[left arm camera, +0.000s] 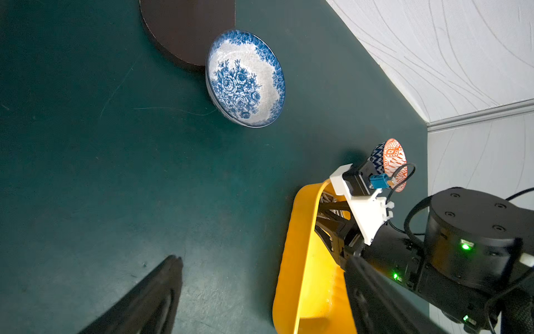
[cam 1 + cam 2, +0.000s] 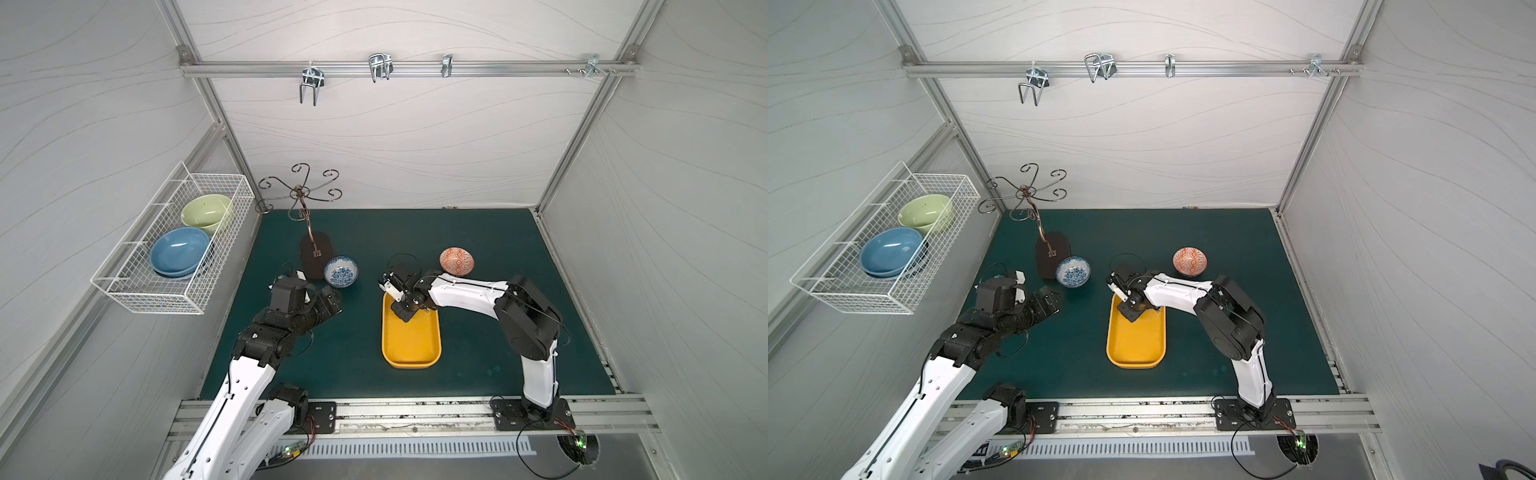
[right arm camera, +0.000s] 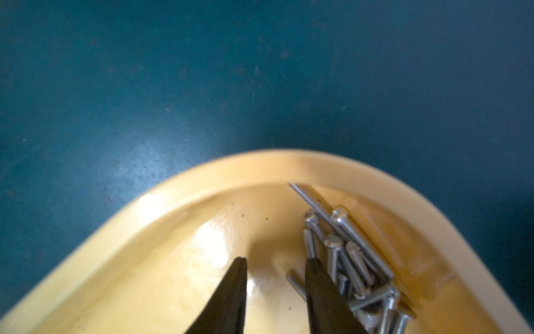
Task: Take out the screws from the storage box
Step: Pick up the screw from the storage box.
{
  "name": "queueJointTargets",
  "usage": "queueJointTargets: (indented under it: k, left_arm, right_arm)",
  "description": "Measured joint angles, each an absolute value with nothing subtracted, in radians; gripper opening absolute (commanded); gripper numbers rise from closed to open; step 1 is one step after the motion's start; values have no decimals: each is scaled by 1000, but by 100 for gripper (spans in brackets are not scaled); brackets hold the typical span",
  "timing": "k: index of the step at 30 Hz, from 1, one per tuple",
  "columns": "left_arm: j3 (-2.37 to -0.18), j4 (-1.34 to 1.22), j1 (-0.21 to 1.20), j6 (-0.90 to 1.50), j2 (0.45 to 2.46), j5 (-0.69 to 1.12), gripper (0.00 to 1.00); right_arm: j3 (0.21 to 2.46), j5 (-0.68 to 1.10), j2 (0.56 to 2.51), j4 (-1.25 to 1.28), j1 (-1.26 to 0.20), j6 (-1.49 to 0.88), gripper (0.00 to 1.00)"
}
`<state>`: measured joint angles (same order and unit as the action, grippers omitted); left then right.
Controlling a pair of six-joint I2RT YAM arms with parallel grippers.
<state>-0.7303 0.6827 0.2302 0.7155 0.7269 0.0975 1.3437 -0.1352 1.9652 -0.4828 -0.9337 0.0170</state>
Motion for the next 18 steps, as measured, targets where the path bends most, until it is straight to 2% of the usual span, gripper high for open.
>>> queueJointTargets:
  k: [7, 18]
  left_arm:
    - [-726, 681, 230, 719, 726, 104, 91]
    - [-717, 674, 230, 735, 737, 118, 90]
  right_arm:
    - [1328, -162, 1964, -495, -933, 17, 35]
    - [1267, -165, 1932, -477, -933, -4, 38]
